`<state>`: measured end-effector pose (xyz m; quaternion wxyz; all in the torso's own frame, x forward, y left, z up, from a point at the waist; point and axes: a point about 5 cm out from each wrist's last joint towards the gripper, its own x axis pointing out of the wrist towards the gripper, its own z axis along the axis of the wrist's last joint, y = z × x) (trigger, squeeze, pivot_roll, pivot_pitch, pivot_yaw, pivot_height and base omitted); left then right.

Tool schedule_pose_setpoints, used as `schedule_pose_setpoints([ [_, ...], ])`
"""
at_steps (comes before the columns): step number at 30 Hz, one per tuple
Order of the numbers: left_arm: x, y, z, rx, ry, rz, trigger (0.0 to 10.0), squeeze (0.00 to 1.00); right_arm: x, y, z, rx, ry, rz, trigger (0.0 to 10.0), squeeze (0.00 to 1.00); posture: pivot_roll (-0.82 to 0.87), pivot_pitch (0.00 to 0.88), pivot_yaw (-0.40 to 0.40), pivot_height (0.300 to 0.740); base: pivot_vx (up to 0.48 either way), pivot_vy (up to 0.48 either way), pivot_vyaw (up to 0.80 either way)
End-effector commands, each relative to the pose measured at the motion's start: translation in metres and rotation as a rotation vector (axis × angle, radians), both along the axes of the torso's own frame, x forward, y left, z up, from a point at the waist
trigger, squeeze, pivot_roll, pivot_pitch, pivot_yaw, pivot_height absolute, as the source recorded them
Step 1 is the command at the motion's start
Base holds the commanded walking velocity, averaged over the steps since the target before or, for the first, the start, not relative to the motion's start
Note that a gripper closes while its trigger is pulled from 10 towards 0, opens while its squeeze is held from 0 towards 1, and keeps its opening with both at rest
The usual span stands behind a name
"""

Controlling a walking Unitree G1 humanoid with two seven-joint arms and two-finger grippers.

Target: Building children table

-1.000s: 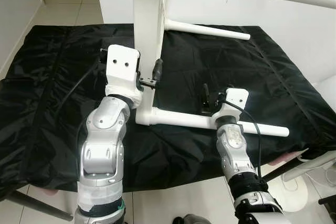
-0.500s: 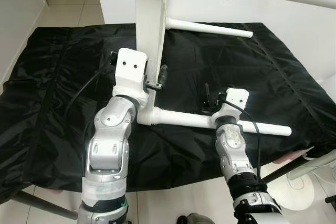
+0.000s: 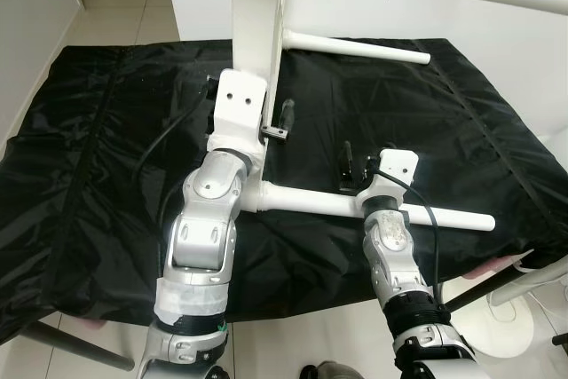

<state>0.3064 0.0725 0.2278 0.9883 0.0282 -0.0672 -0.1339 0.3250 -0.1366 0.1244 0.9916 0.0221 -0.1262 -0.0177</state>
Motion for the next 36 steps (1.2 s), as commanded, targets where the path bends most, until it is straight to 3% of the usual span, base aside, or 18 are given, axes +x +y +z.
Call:
schedule_pose_setpoints([
  [1, 0.007, -0.004, 0.008, -0.028, -0.014, 0.108, 10.0, 0.00, 0.000, 0.001, -0.001, 0.005, -0.001, -0.001, 10.0, 0.00, -0.01, 0.026, 0.016, 0.740, 0.000, 0.000, 0.00],
  [12, 0.022, 0.010, 0.005, -0.066, 0.000, 0.279, 10.0, 0.00, -0.002, 0.001, -0.001, -0.002, -0.001, -0.004, 10.0, 0.00, -0.02, 0.020, 0.012, 0.740, 0.000, 0.000, 0.00],
  [13, 0.024, 0.013, 0.005, -0.075, -0.002, 0.298, 6.3, 0.00, -0.002, 0.001, -0.001, -0.002, -0.001, -0.005, 10.0, 0.00, -0.02, 0.020, 0.012, 0.740, 0.000, 0.000, 0.00],
  [14, 0.024, 0.013, 0.005, -0.075, -0.002, 0.298, 6.3, 0.00, -0.002, 0.001, -0.001, -0.002, -0.001, -0.005, 10.0, 0.00, -0.02, 0.020, 0.012, 0.740, 0.000, 0.000, 0.00],
  [15, 0.025, 0.016, 0.005, -0.077, -0.003, 0.315, 4.6, 0.00, -0.002, 0.001, -0.001, -0.001, -0.001, -0.006, 10.0, 0.00, -0.02, 0.020, 0.012, 0.740, 0.000, 0.000, 0.00],
  [16, 0.025, 0.016, 0.005, -0.077, -0.003, 0.315, 4.6, 0.00, -0.002, 0.001, -0.001, -0.001, -0.001, -0.006, 10.0, 0.00, -0.02, 0.020, 0.012, 0.740, 0.000, 0.000, 0.00],
  [17, 0.026, 0.017, 0.005, -0.080, -0.003, 0.316, 1.3, 0.00, -0.001, 0.001, -0.001, -0.002, -0.002, -0.007, 10.0, 0.00, -0.03, 0.006, 0.008, 0.740, 0.000, 0.000, 0.00],
  [18, 0.026, 0.017, 0.005, -0.080, -0.003, 0.316, 1.3, 0.00, -0.001, 0.001, -0.001, -0.002, -0.002, -0.007, 10.0, 0.00, -0.03, 0.006, 0.008, 0.740, 0.000, 0.000, 0.00],
  [19, 0.027, 0.018, 0.006, -0.087, -0.013, 0.315, 0.0, 0.00, -0.001, 0.001, -0.001, -0.002, -0.002, -0.006, 10.0, 0.00, -0.03, 0.006, 0.008, 0.740, 0.000, 0.000, 0.00],
  [31, 0.029, 0.019, 0.014, -0.095, -0.075, 0.306, 0.0, 0.00, -0.002, 0.006, -0.001, -0.015, -0.008, 0.010, 10.0, 0.00, -0.04, 0.000, 0.010, 0.740, 0.000, 0.000, 0.00],
  [36, 0.024, 0.027, 0.018, -0.069, -0.107, 0.340, 0.0, 0.00, -0.002, 0.003, -0.001, -0.020, -0.009, 0.007, 10.0, 0.00, -0.03, 0.010, 0.006, 0.740, 0.000, 0.000, 0.00],
])
